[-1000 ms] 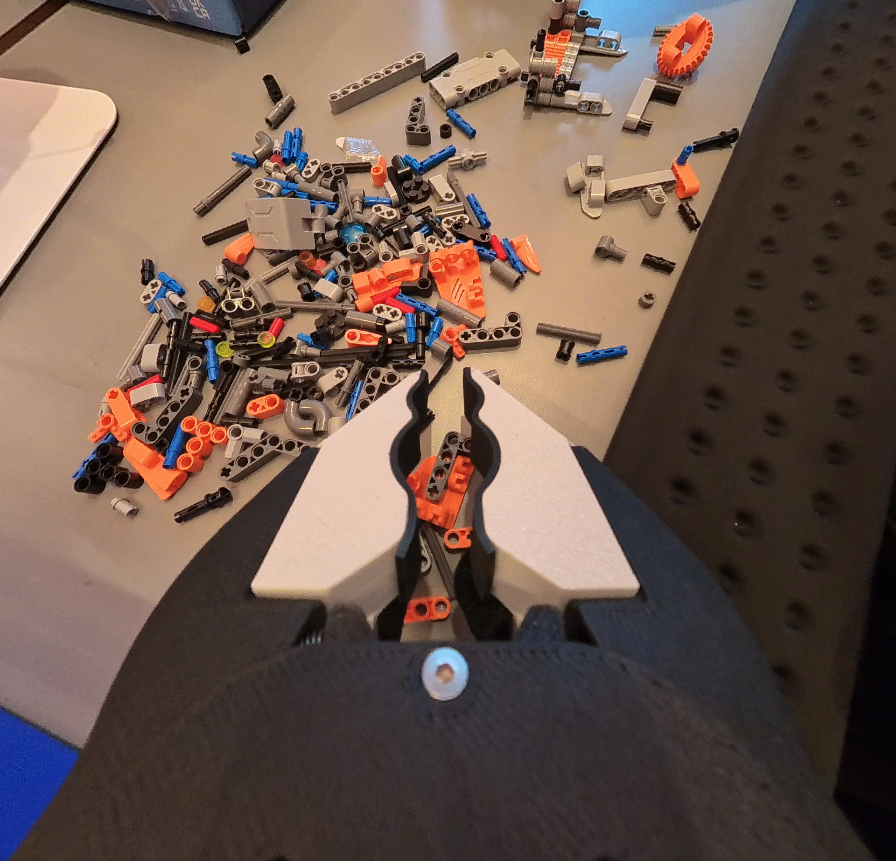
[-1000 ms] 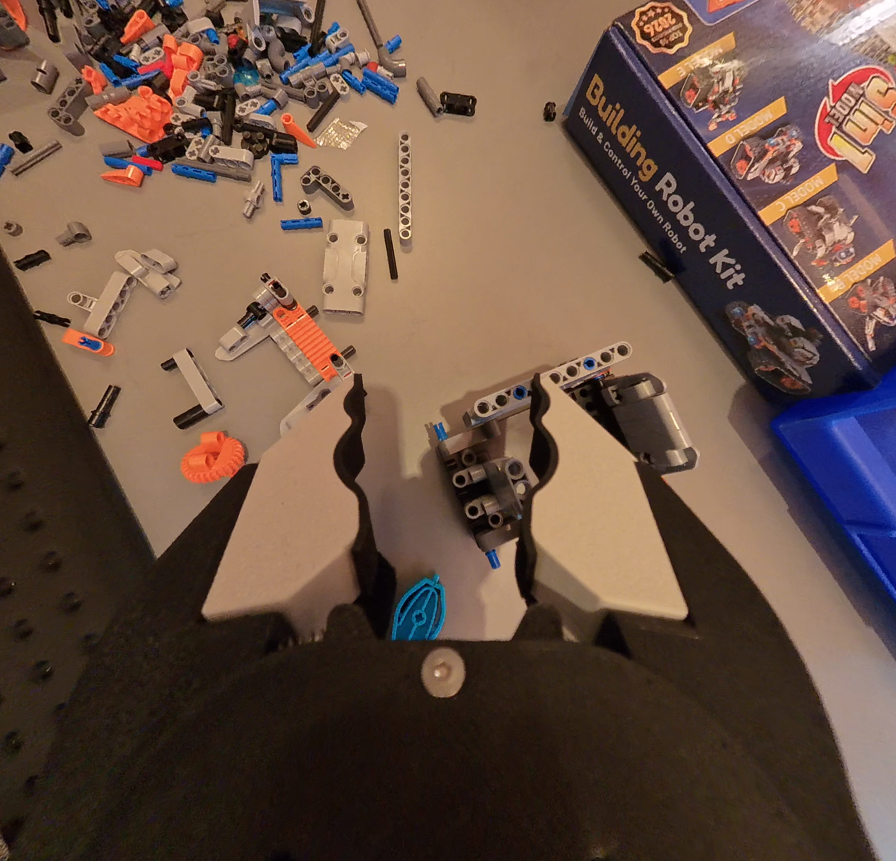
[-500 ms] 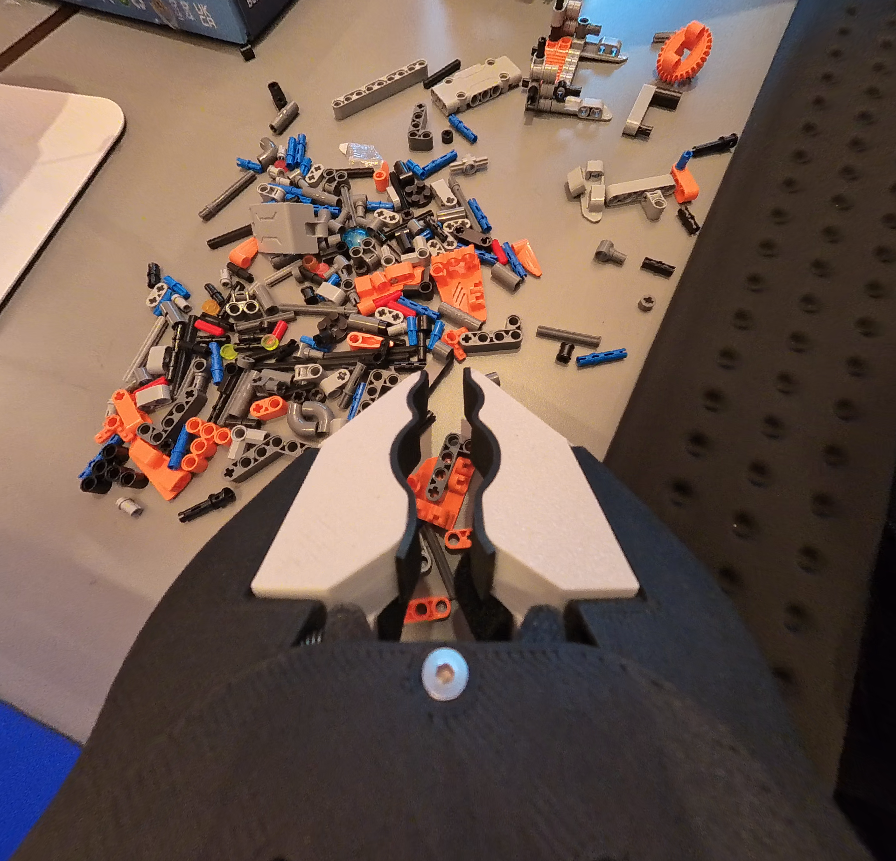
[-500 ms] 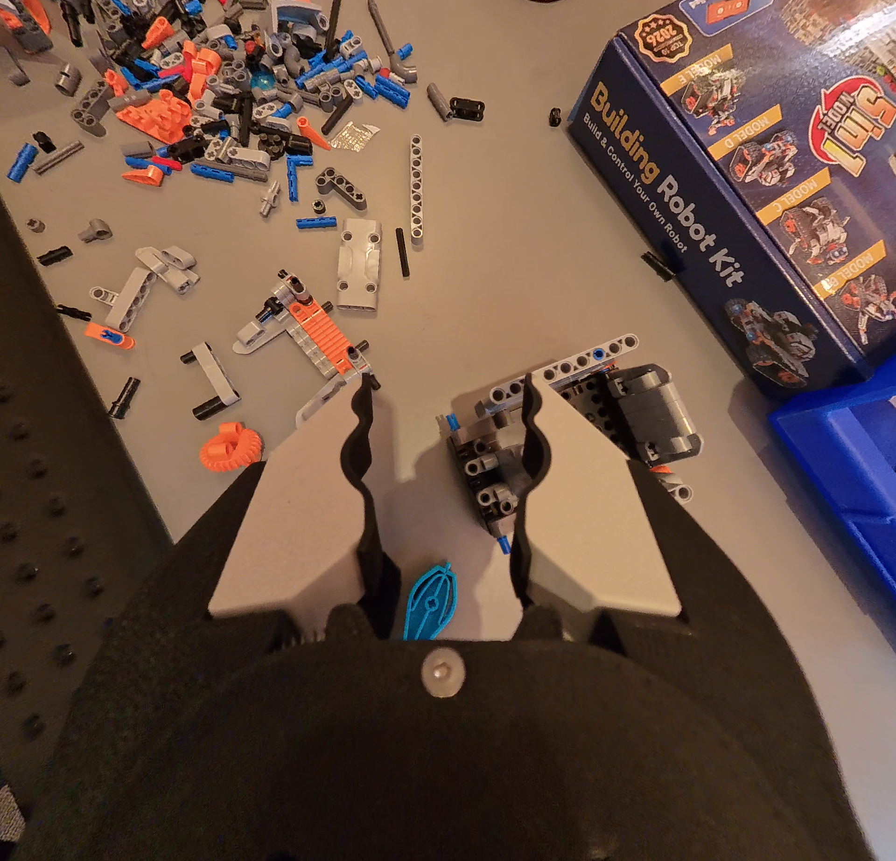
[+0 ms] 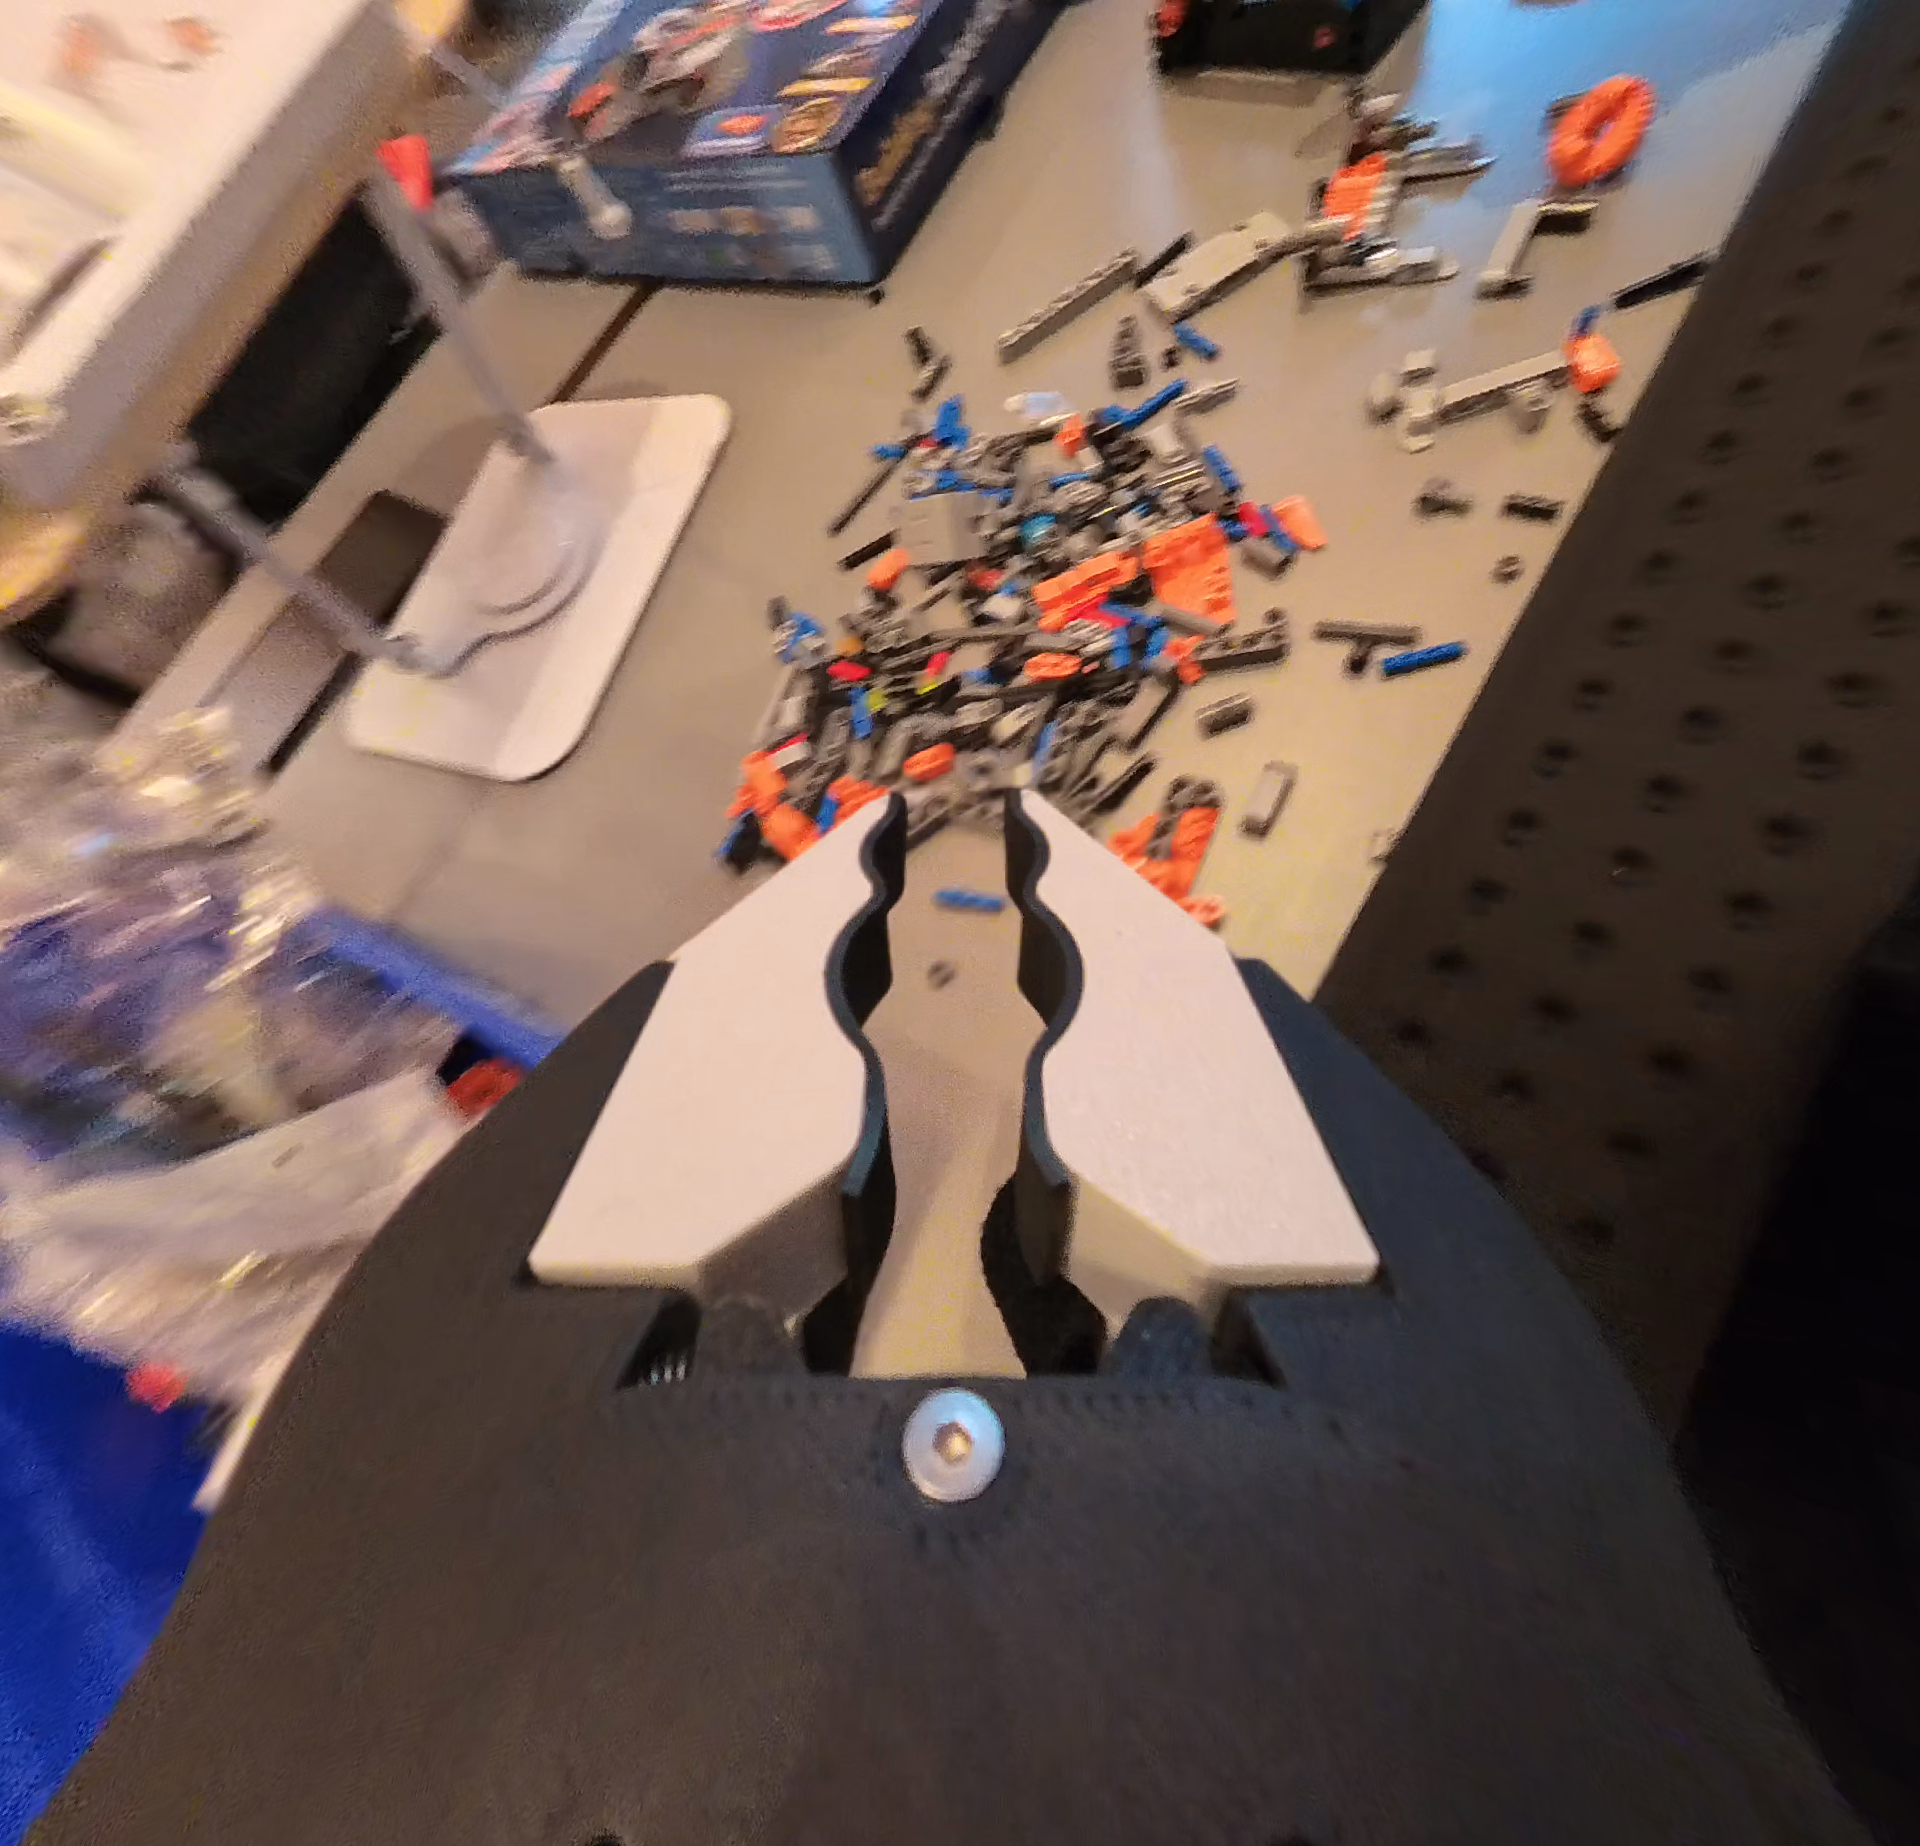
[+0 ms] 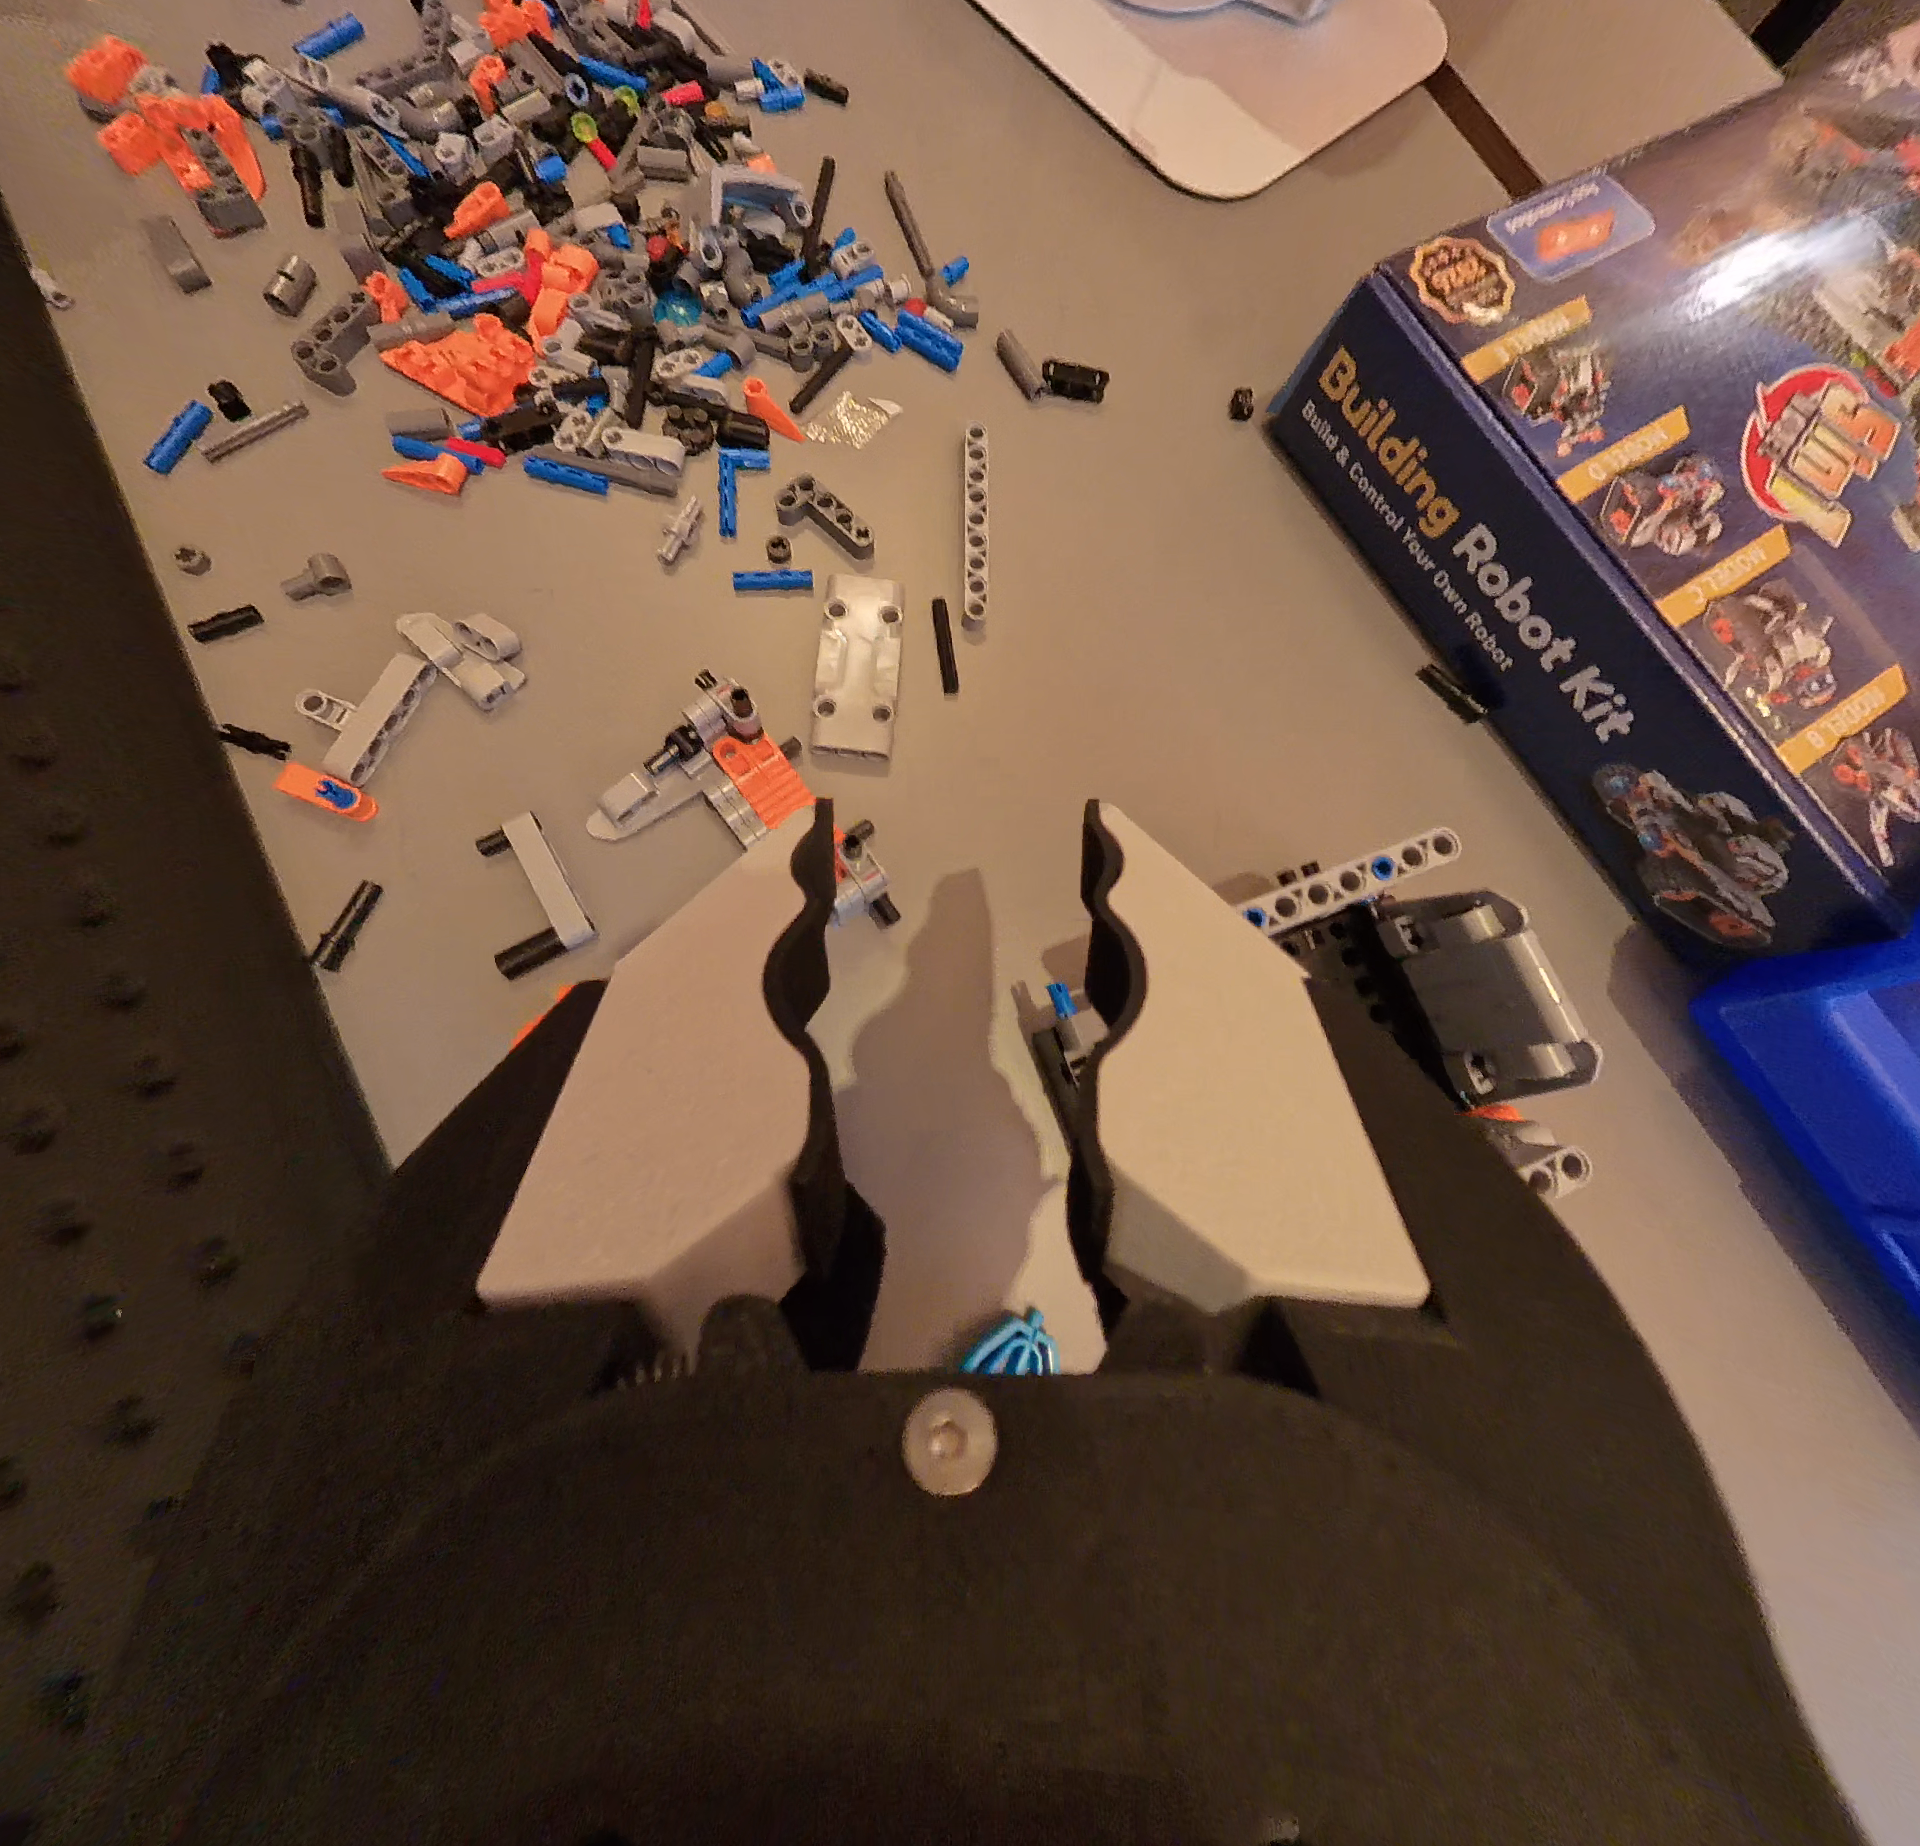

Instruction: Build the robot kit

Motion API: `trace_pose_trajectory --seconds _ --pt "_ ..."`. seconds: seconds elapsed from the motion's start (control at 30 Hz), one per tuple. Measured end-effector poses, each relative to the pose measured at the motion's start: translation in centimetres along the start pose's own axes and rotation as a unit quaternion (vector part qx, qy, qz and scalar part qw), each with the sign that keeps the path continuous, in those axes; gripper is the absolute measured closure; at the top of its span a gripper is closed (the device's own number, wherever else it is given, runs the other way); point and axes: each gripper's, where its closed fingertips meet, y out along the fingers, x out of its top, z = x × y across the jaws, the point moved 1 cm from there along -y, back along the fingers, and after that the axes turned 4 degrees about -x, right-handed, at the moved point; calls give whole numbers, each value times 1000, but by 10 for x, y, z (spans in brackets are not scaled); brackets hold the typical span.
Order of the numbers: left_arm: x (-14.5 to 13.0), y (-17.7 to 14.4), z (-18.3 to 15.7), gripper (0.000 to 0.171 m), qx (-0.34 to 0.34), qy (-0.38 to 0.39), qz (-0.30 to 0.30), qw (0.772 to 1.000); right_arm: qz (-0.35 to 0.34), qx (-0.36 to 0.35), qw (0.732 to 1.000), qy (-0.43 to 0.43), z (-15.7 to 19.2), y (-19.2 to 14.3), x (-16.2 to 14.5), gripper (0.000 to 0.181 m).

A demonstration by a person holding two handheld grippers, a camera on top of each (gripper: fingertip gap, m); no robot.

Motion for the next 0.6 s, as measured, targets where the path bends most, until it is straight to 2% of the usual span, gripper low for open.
trace_pose_trajectory --seconds 0.17,0.27,0.33,0.37,0.43,0.53,0.6 --pt "-38 -55 66 151 112 -32 70 991 -33 -5 999 -3 8 4 18 138" --pt "-78 -71 102 145 157 -87 140 974 -44 -4 999 -3 12 10 25 140" --pt "-103 -66 113 131 137 -158 163 964 -47 -2 999 -5 14 13 27 140" --pt "-111 -60 117 131 130 -165 167 963 -49 -1 999 -5 15 15 27 141" --pt "-122 -44 119 129 110 -161 180 964 -52 2 999 1 14 16 27 141" --pt "-149 -24 122 125 103 -146 255 950 -60 4 998 11 12 18 27 143" --pt "-157 -14 127 127 105 -139 277 945 -61 2 998 18 10 20 26 143"
